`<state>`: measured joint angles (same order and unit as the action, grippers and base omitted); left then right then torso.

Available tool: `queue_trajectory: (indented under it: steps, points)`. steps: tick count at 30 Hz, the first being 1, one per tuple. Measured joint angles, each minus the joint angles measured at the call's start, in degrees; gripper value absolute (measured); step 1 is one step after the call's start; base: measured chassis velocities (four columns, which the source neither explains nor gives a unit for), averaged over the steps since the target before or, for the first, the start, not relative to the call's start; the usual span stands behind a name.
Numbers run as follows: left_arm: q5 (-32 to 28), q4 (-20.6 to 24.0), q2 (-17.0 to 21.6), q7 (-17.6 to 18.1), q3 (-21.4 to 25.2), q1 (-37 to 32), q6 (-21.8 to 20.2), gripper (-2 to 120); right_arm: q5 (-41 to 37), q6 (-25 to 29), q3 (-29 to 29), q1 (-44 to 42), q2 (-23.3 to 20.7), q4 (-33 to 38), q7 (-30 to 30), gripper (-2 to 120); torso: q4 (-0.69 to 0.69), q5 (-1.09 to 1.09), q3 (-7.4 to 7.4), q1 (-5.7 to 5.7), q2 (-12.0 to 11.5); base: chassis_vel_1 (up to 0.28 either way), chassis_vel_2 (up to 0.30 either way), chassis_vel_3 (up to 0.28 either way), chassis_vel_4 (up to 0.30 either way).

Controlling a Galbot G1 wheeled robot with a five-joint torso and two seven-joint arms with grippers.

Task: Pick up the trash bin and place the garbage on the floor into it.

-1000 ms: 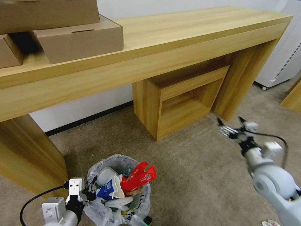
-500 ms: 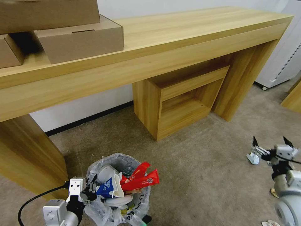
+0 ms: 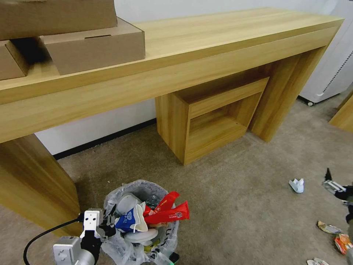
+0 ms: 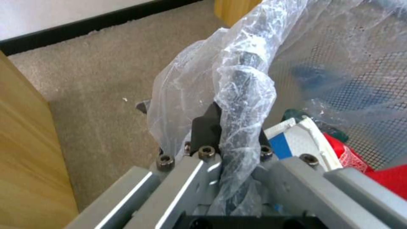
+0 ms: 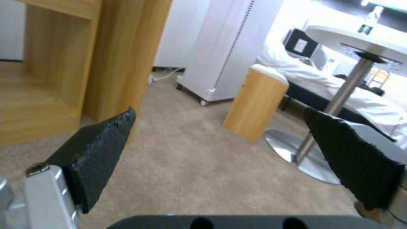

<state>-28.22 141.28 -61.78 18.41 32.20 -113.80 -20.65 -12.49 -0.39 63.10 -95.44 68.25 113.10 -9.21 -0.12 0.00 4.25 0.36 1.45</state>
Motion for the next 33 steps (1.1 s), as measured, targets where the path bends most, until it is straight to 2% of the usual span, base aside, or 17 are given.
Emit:
queue_trajectory:
  steps: [12, 23, 33]
  points:
    - [1.5, -1.1, -0.1, 0.2, -1.4, -0.2, 0.9, 0, 1.9, 1.4, -0.1, -1.1, 2.9, 0.0, 0.3, 100, 0.0, 0.0, 0.0, 0.0, 0.0, 0.0, 0.0, 0.0, 0.0]
    - [2.6, -0.9, -0.6, 0.2, -1.9, -0.9, 1.1, 0, 1.8, 1.2, 0.5, -1.9, 2.7, 1.2, 0.1, 100, 0.0, 0.0, 0.0, 0.0, 0.0, -0.004, -0.006, -0.005, -0.004]
    - [3.5, -1.1, -0.8, 0.3, -2.8, -1.1, 1.2, 0, 1.4, 0.7, 0.6, -1.9, 2.4, 1.3, -0.1, 100, 0.0, 0.01, 0.0, 0.01, 0.0, -0.102, -0.097, -0.096, -0.088]
